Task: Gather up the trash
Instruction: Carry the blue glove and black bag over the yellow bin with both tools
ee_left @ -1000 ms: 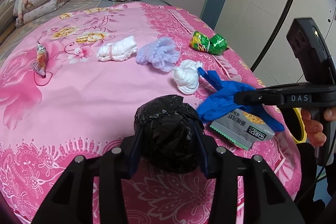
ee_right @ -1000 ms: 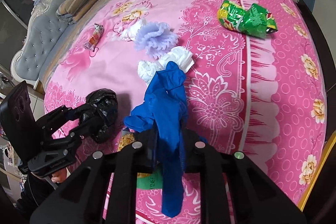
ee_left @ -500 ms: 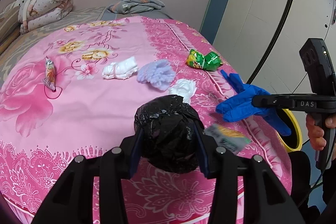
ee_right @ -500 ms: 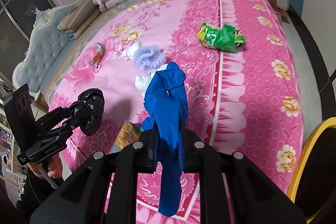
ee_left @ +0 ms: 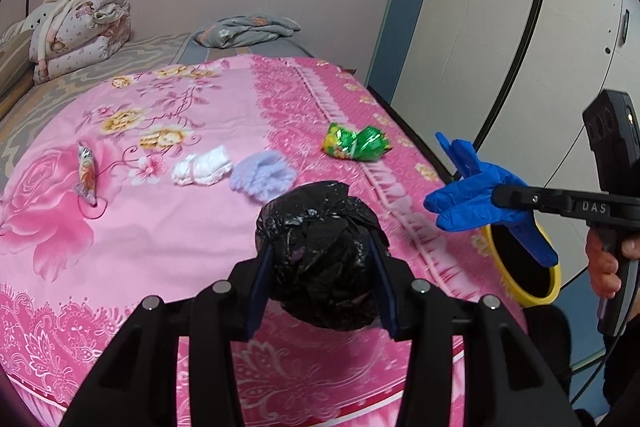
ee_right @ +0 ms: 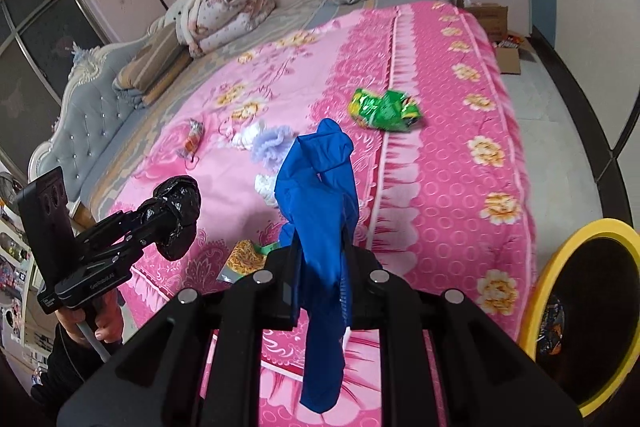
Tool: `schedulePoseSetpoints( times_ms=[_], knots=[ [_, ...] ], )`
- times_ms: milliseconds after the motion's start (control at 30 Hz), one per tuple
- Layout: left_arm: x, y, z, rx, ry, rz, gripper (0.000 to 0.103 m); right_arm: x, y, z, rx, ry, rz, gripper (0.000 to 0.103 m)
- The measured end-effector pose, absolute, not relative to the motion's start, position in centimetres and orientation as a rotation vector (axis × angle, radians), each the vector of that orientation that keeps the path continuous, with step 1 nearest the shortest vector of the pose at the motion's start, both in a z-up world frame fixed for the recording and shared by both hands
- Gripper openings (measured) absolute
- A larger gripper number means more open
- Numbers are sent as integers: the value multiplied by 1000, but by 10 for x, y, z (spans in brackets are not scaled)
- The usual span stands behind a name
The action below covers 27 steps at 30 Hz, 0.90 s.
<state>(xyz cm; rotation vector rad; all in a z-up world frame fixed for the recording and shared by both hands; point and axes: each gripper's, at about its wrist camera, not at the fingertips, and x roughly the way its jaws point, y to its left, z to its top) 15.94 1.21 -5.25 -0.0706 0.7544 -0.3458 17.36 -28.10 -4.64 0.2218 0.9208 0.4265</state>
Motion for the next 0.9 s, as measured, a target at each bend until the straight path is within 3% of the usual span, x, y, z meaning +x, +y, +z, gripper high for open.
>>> schedulePoseSetpoints(
  times_ms=[900],
  knots=[
    [167,-134,50,2,588,-505,42,112,-450,28,377,699,182,14]
  ],
)
